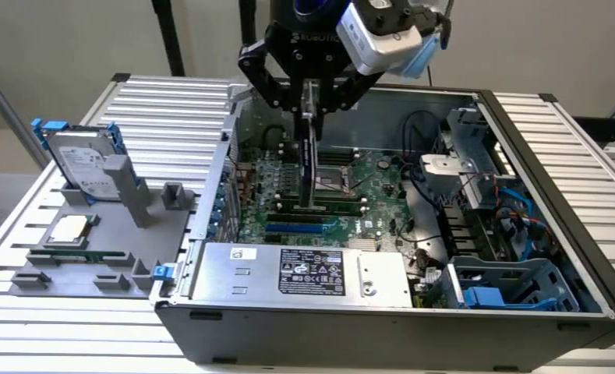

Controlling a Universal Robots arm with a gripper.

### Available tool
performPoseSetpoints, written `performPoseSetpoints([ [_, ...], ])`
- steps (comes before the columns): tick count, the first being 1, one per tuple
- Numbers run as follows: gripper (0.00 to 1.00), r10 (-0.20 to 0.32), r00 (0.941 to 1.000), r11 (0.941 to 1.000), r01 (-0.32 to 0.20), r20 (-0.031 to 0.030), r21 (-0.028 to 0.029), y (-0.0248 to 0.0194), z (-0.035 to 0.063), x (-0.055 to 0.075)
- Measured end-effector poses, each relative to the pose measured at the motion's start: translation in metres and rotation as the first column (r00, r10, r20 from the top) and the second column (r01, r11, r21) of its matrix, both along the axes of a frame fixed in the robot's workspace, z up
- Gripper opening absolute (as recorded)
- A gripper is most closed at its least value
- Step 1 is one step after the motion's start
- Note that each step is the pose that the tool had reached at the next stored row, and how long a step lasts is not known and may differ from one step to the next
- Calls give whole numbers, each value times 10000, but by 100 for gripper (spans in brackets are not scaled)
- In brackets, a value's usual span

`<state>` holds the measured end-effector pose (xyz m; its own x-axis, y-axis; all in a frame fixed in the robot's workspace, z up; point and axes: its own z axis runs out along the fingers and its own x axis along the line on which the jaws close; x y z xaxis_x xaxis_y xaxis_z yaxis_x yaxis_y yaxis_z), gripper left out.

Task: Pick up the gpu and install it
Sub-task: 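Pick up the gpu and move the gpu toward the slot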

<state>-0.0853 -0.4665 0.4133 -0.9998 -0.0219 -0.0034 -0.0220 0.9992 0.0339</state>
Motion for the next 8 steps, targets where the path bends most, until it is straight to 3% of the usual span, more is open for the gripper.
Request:
performPoseSetpoints([
  [8,0,-10,10000,10000,10,-4,-1,68,-146,346],
])
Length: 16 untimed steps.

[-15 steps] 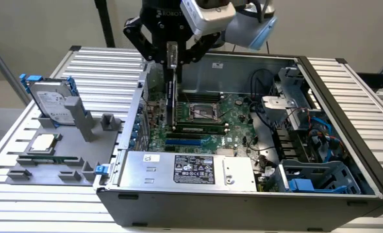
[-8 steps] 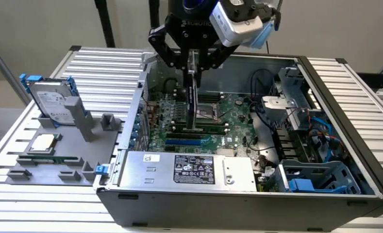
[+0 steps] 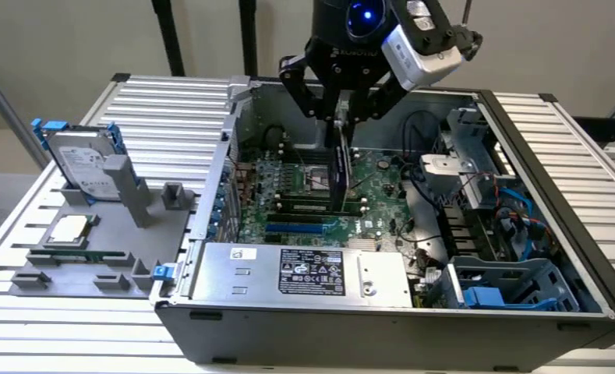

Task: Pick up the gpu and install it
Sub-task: 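Pick up the gpu and move the gpu toward the slot, then insert the gpu into the slot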

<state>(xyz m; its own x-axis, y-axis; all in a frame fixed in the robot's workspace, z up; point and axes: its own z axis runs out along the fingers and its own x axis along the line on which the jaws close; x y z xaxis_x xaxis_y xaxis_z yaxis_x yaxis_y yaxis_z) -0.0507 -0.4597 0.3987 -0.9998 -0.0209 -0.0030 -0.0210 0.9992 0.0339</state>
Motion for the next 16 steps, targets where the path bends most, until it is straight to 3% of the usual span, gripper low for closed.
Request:
performPoseSetpoints([
  [4,0,-35,10000,10000,35,-3,1,15,-60,44],
  [16,0,-35,10000,10000,35,-3,1,15,-60,44],
])
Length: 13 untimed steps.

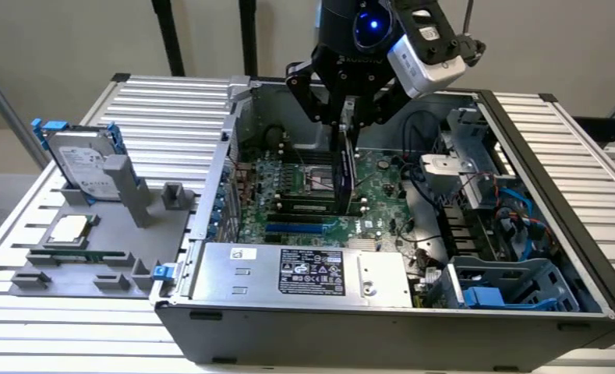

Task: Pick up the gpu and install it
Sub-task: 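Insert the gpu into the slot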

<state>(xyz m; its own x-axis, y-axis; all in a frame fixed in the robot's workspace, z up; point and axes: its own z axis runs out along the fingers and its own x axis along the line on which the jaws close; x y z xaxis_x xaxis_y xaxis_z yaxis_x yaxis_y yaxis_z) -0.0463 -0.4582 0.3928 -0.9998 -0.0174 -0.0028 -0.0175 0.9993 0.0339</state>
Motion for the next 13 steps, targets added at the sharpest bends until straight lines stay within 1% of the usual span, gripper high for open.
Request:
performPoseSetpoints([
  [8,0,22,10000,10000,-22,1,0,2,-7,1],
  [10,0,312,9995,9995,-312,6,0,4,-15,0],
  [13,0,860,9963,9963,-860,6,0,4,-29,0],
])
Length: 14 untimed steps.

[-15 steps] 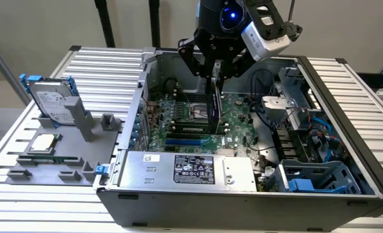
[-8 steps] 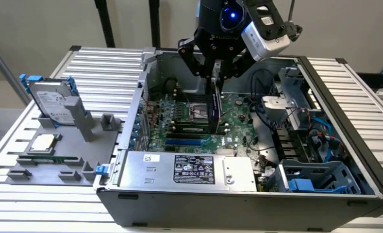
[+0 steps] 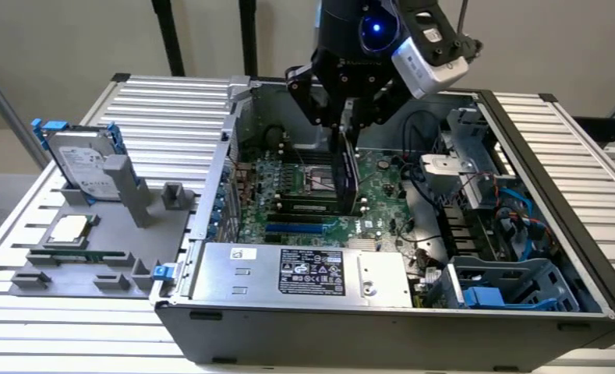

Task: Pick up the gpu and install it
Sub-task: 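Insert the gpu into the slot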

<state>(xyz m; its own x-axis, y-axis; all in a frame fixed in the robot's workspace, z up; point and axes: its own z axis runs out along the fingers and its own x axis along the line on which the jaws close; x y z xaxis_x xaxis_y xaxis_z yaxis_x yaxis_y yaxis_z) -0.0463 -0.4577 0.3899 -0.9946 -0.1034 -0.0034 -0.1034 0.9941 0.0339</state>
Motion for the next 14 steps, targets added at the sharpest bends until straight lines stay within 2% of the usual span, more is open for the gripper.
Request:
performPoseSetpoints([
  [4,0,730,9973,9973,-730,0,-1,0,-19,0],
  [7,0,1268,9919,9919,-1268,0,0,0,-33,0],
  [11,0,1987,9801,9801,-1987,1,1,0,-51,0],
  [14,0,2524,9676,9676,-2524,1,1,0,-66,0],
])
